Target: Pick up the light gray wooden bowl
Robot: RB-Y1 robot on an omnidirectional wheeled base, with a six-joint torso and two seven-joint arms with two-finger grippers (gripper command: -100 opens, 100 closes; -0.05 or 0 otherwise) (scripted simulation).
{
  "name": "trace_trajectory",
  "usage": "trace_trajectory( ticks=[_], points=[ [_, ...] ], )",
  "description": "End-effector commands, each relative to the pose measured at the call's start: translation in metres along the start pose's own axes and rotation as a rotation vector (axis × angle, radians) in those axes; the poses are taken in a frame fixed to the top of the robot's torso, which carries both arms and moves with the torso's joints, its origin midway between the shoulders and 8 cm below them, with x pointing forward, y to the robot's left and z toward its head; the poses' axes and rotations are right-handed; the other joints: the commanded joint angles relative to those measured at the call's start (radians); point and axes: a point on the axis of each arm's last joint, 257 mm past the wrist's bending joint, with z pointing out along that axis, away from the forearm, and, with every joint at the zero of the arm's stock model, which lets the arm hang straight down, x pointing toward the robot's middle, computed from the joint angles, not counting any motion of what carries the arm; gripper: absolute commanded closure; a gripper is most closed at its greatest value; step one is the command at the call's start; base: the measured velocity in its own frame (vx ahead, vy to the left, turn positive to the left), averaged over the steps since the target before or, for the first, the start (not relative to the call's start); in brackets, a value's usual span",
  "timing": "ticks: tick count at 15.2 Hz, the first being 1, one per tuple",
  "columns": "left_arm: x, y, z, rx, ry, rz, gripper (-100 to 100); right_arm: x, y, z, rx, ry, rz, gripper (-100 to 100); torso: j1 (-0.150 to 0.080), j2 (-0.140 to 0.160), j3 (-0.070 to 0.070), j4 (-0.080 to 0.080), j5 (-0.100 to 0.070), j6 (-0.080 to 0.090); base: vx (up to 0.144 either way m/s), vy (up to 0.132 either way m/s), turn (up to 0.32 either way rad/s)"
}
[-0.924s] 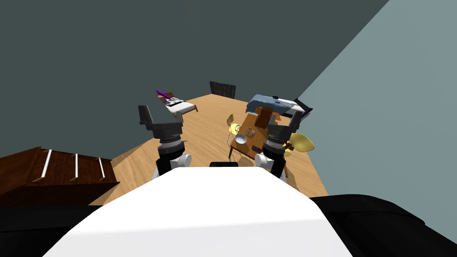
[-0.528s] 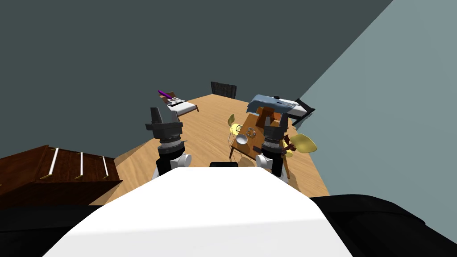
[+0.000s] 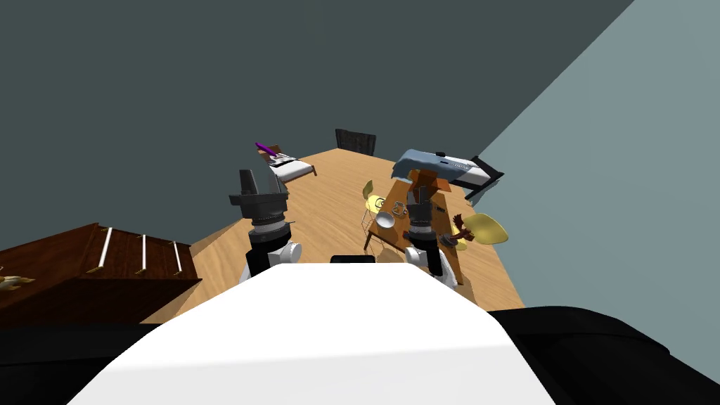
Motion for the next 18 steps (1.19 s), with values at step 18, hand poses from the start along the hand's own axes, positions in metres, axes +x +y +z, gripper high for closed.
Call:
trace_trajectory(
  ticks=[18],
  points=[
    [0.0, 0.0, 0.0, 0.0, 0.0, 0.0, 0, 0.039, -0.183, -0.117, 0.378, 0.523, -0.427, -100, 0.002, -0.002, -0.001, 0.0, 0.001, 0.0, 0.021, 0.087, 0.088]
  ],
)
